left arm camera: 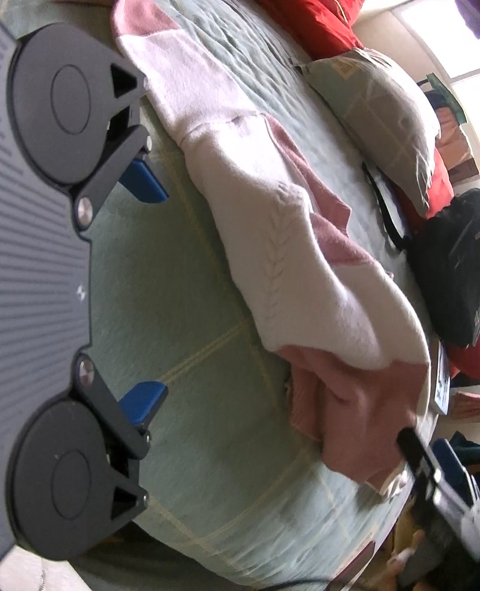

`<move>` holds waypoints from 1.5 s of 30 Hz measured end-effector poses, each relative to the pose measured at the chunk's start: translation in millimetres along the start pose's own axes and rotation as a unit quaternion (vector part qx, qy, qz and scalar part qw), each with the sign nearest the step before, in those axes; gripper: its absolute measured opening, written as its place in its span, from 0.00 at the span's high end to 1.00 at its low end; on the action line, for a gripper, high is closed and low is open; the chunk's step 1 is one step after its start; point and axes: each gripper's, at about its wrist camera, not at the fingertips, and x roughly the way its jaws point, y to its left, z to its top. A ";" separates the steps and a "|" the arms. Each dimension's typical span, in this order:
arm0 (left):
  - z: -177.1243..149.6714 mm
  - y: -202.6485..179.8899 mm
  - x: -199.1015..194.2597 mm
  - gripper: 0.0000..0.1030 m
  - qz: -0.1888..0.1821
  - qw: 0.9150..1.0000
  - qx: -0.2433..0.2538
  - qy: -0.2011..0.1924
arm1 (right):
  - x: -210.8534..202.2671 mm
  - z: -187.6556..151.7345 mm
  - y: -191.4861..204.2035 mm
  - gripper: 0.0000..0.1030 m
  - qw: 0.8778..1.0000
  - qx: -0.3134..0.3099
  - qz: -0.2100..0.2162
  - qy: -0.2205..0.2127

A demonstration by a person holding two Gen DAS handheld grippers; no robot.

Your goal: Fold clothes

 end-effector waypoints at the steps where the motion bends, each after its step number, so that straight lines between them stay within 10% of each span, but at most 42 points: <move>1: -1.2 -0.7 -0.8 0.01 0.001 1.000 0.001 0.001 | 1.5 -1.8 8.0 0.00 1.000 -0.007 0.019 0.003; 13: -16.0 27.9 -13.0 0.01 0.022 0.999 -0.041 -0.009 | 96.4 -5.5 85.2 0.00 0.986 -0.038 0.143 0.075; 29: -16.2 40.4 13.1 0.01 0.009 0.999 -0.052 -0.008 | 164.1 53.9 4.2 0.00 0.977 0.117 0.174 0.038; 45: -20.3 18.4 10.9 0.01 -0.003 0.999 -0.035 -0.004 | 66.5 -29.9 44.4 0.00 0.990 0.036 0.128 0.055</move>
